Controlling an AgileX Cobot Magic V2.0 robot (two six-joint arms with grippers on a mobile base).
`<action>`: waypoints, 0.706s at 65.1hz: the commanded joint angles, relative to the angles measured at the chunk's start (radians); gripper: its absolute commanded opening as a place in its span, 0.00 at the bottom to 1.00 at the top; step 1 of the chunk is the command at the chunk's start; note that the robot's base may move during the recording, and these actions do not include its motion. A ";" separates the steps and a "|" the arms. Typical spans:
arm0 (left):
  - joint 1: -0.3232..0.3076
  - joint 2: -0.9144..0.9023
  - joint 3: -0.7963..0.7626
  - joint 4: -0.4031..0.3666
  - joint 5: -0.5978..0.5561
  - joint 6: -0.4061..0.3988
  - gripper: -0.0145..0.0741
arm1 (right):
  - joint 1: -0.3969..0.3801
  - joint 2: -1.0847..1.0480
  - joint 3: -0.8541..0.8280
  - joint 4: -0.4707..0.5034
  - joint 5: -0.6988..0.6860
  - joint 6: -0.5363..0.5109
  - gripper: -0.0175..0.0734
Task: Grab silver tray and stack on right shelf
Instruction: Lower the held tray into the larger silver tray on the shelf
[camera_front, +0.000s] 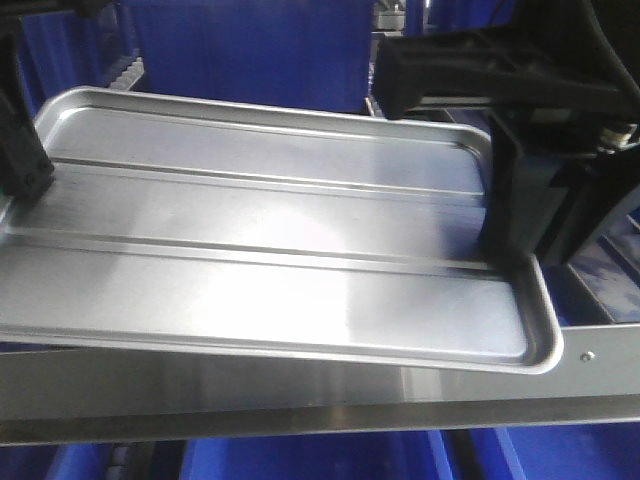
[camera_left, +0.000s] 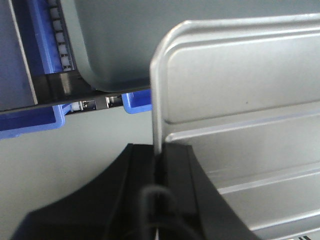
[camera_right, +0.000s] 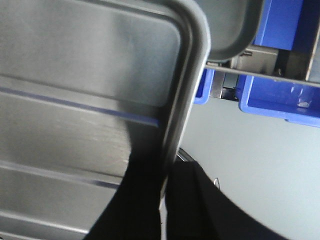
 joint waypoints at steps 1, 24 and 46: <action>-0.009 -0.024 -0.029 0.018 -0.018 0.023 0.06 | 0.002 -0.031 -0.027 -0.035 -0.036 -0.025 0.25; -0.009 -0.024 -0.029 0.018 -0.018 0.023 0.06 | 0.002 -0.031 -0.027 -0.035 -0.036 -0.025 0.25; -0.009 -0.024 -0.029 0.018 -0.018 0.023 0.06 | 0.002 -0.031 -0.027 -0.035 -0.036 -0.025 0.25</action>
